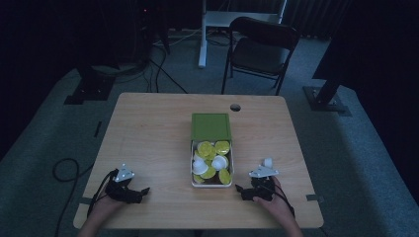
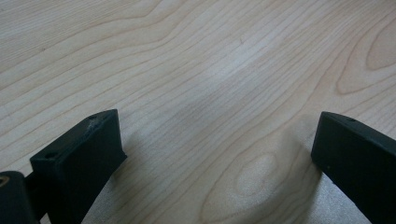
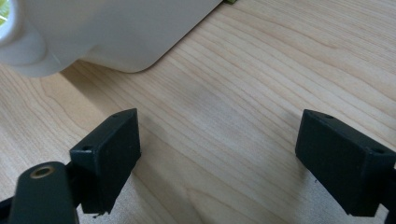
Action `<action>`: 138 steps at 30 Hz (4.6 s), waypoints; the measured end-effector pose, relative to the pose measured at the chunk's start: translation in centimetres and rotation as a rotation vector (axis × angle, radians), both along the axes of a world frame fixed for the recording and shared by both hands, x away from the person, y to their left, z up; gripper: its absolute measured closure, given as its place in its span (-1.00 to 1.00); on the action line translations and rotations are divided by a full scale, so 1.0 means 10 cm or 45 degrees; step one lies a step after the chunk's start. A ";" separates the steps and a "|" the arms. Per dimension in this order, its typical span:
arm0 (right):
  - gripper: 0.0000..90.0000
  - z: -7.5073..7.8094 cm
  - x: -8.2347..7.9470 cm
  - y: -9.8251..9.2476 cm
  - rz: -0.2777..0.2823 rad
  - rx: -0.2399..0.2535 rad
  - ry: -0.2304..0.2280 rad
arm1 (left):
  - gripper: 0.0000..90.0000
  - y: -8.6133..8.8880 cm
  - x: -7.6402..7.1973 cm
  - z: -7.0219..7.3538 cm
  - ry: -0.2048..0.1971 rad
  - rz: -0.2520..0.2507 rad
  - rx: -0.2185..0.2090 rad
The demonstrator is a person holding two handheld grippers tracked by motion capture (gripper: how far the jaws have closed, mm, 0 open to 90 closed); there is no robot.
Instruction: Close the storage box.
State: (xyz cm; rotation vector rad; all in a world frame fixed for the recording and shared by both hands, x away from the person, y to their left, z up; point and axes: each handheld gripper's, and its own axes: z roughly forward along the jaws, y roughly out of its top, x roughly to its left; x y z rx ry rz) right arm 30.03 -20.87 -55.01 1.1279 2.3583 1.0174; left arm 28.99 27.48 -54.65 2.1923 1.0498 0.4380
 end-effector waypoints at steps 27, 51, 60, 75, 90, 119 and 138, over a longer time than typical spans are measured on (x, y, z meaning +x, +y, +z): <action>-0.71 0.27 -0.09 -0.06 -0.046 0.154 -0.047 | -0.95 -0.39 -0.07 0.26 -0.008 -0.218 -0.057; -0.71 0.54 -0.16 0.03 0.026 0.255 -0.129 | -0.95 -0.83 0.01 0.62 -0.140 -0.355 -0.141; -0.71 0.53 -0.10 0.04 0.023 0.267 -0.121 | -0.95 -1.04 0.06 0.67 -0.149 -0.408 -0.170; -0.72 0.46 -0.05 0.08 0.030 0.265 -0.103 | -0.95 -1.27 0.23 0.62 -0.147 -0.436 -0.143; -0.73 0.46 0.02 0.08 0.029 0.256 -0.105 | -0.95 -1.33 0.40 0.62 -0.147 -0.395 -0.110; -0.73 0.43 0.25 0.11 -0.029 0.261 -0.107 | -0.95 -1.34 0.61 0.61 -0.135 -0.347 -0.084; -0.74 0.46 0.43 0.14 -0.063 0.267 -0.101 | -0.95 -1.33 0.77 0.64 -0.146 -0.291 -0.056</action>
